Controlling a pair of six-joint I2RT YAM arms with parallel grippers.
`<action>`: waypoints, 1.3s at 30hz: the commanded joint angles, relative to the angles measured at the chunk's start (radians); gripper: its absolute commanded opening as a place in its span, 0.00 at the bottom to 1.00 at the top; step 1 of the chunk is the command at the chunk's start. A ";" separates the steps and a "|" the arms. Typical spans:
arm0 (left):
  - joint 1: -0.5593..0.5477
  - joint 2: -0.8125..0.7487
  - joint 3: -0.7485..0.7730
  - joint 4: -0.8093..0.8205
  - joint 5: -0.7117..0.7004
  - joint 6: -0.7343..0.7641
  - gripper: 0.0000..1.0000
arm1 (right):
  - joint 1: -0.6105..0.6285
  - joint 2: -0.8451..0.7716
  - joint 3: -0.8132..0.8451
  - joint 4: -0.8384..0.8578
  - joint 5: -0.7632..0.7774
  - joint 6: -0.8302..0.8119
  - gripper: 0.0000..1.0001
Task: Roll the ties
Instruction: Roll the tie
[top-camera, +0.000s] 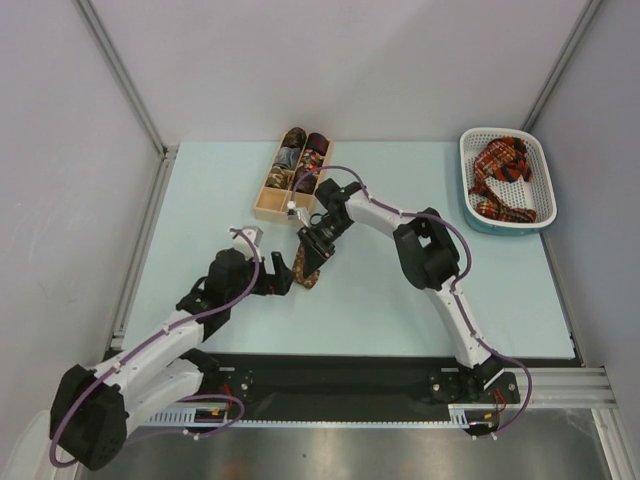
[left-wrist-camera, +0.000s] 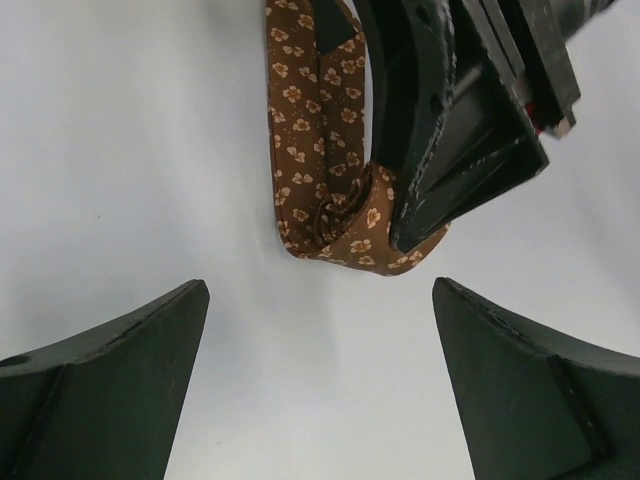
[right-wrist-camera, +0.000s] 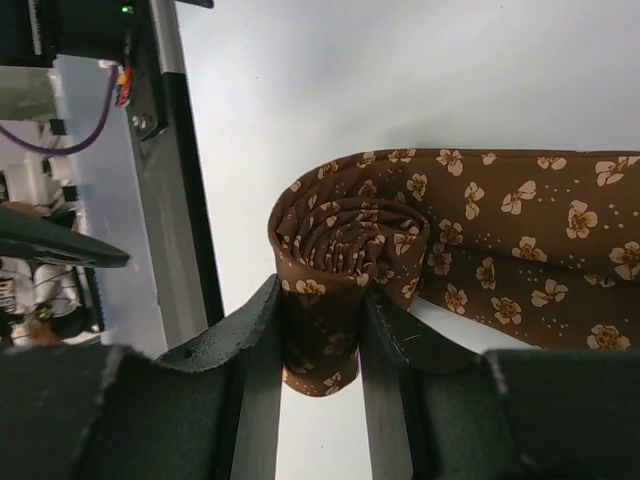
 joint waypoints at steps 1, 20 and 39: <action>-0.081 0.040 0.031 0.082 -0.149 0.165 1.00 | -0.006 0.053 0.060 -0.073 -0.089 -0.048 0.28; -0.188 0.441 0.243 0.068 0.008 0.366 1.00 | -0.032 0.093 0.111 -0.038 -0.149 -0.007 0.27; -0.204 0.700 0.444 -0.182 -0.127 0.326 1.00 | -0.038 0.103 0.123 -0.013 -0.147 0.033 0.27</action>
